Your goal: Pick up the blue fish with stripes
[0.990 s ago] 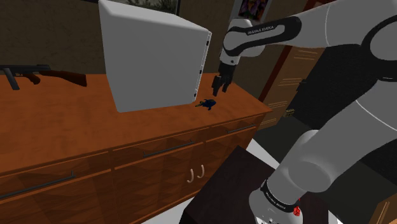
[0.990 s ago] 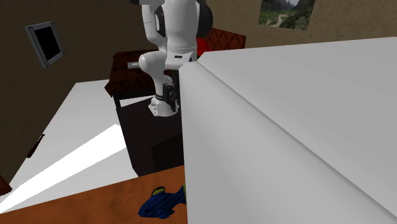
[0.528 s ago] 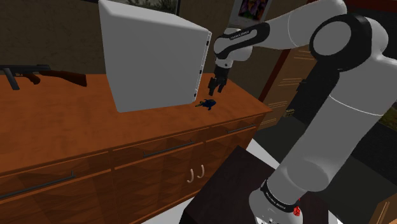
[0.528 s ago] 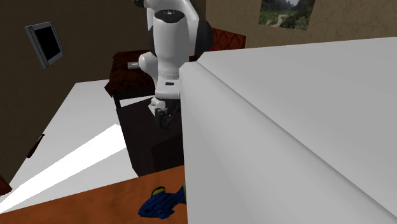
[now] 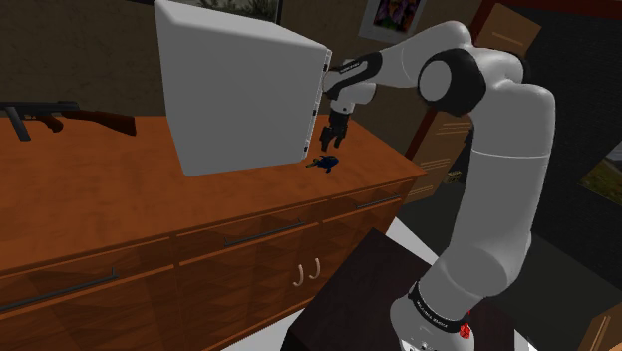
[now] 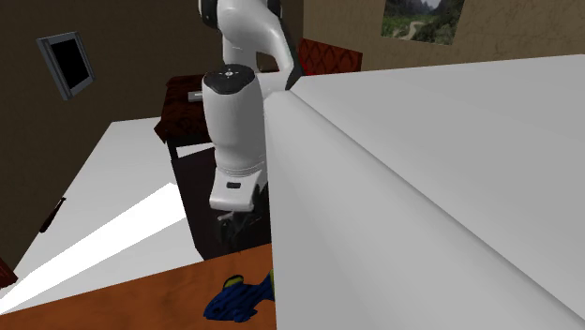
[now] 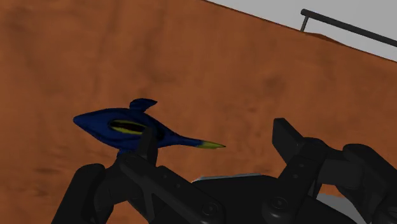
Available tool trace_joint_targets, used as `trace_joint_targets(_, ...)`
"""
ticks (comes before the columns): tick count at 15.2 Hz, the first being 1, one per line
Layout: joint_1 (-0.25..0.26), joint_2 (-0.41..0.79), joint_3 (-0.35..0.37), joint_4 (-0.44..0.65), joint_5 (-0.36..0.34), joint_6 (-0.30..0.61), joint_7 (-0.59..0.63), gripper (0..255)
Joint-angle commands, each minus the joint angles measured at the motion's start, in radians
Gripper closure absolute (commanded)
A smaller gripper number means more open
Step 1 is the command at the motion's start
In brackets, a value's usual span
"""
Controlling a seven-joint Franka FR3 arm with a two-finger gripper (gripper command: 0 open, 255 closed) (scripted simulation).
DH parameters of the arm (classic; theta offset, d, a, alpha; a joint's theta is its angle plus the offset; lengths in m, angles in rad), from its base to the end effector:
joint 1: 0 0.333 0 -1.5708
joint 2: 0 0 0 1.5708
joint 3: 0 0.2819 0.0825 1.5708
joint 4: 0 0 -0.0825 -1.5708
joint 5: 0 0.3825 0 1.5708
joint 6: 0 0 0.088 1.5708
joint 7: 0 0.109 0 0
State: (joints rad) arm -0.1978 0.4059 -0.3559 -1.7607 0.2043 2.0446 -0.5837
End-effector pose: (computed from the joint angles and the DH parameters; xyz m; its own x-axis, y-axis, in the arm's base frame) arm 0.5447 -0.3074 0.3081 0.9970 -0.0494 -0.0589 -0.0540 -0.9953 -0.0798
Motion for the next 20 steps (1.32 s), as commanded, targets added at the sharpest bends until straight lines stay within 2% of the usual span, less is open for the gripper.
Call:
trace_joint_targets(1,-0.032,0.088,0.009,0.09,0.033,-0.014,-0.028,0)
trace_joint_targets(6,-0.121,0.312,0.037,0.36,0.089,-0.08,-0.066,0)
trace_joint_targets(10,-0.202,0.524,0.063,0.658,0.117,-0.173,-0.067,0)
trace_joint_targets(20,-0.206,0.577,0.074,0.649,0.126,-0.112,-0.075,0)
